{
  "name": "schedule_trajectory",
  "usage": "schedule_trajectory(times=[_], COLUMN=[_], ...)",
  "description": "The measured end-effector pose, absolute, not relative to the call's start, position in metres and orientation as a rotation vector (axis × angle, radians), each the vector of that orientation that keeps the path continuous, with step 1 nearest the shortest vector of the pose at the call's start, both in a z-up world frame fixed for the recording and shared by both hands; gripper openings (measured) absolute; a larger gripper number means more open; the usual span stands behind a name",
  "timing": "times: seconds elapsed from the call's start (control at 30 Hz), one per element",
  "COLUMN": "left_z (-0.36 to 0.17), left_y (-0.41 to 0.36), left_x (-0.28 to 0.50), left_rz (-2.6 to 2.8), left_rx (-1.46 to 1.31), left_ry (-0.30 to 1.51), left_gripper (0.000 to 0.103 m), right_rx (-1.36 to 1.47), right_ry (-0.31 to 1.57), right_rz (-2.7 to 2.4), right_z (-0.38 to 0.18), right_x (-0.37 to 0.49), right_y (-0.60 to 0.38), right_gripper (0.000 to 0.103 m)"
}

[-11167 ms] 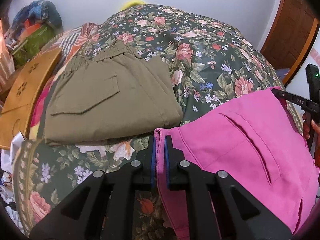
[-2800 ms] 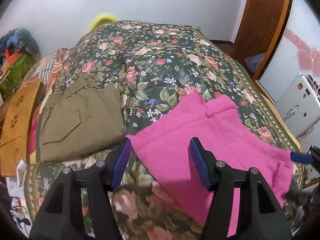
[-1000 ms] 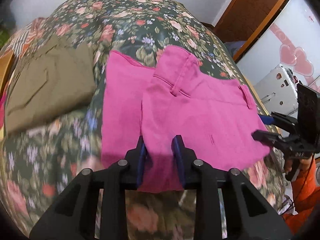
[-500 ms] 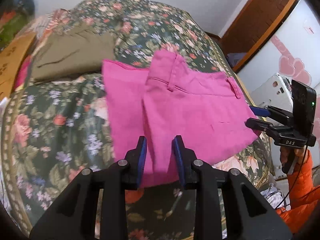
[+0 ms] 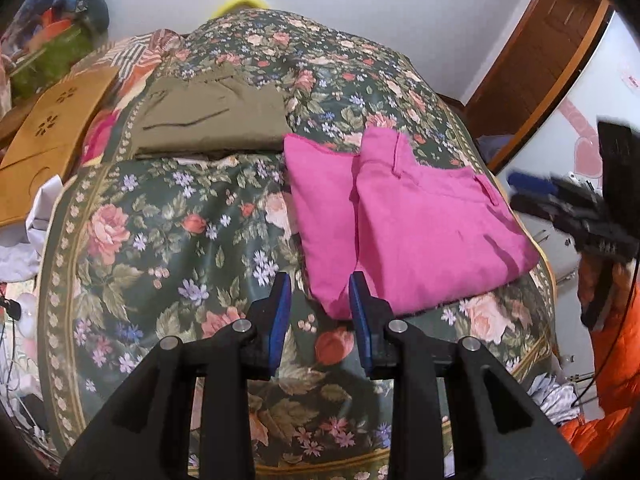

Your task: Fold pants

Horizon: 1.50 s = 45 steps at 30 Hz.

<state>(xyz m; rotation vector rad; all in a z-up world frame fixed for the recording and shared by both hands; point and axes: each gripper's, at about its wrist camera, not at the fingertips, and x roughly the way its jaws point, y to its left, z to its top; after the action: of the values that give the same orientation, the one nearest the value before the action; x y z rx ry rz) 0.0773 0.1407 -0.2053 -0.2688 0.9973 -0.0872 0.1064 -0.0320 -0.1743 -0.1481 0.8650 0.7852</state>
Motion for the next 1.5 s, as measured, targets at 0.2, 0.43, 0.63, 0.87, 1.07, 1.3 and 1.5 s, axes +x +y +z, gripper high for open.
schedule_trajectory(times=[0.2, 0.43, 0.63, 0.87, 1.07, 1.3, 1.5], left_z=[-0.224, -0.249, -0.254, -0.231, -0.219, -0.226, -0.245], left_y=[0.136, 0.139, 0.148, 0.162, 0.143, 0.129, 0.125], left_x=[0.079, 0.084, 0.082, 0.074, 0.076, 0.092, 0.116], left_rz=[-0.117, -0.068, -0.039, -0.040, -0.094, -0.119, -0.120], left_rx=[-0.294, -0.291, -0.316, -0.344, -0.299, -0.278, -0.276], left_ry=[1.019, 1.060, 1.051, 0.996, 0.976, 0.994, 1.018], left_gripper=[0.034, 0.035, 0.035, 0.035, 0.038, 0.038, 0.038], right_rx=[-0.211, -0.265, -0.308, -0.308, -0.272, -0.235, -0.250], right_ry=[0.856, 0.902, 0.969, 0.910, 0.861, 0.834, 0.813], right_rz=[0.858, 0.922, 0.988, 1.011, 0.979, 0.938, 0.941], right_z=[-0.170, -0.185, -0.204, -0.199, -0.193, -0.192, -0.189], right_x=[0.125, 0.155, 0.168, 0.165, 0.170, 0.174, 0.172], right_y=[0.012, 0.051, 0.072, 0.069, 0.065, 0.057, 0.057], right_gripper=[0.060, 0.060, 0.040, 0.014, 0.013, 0.013, 0.012])
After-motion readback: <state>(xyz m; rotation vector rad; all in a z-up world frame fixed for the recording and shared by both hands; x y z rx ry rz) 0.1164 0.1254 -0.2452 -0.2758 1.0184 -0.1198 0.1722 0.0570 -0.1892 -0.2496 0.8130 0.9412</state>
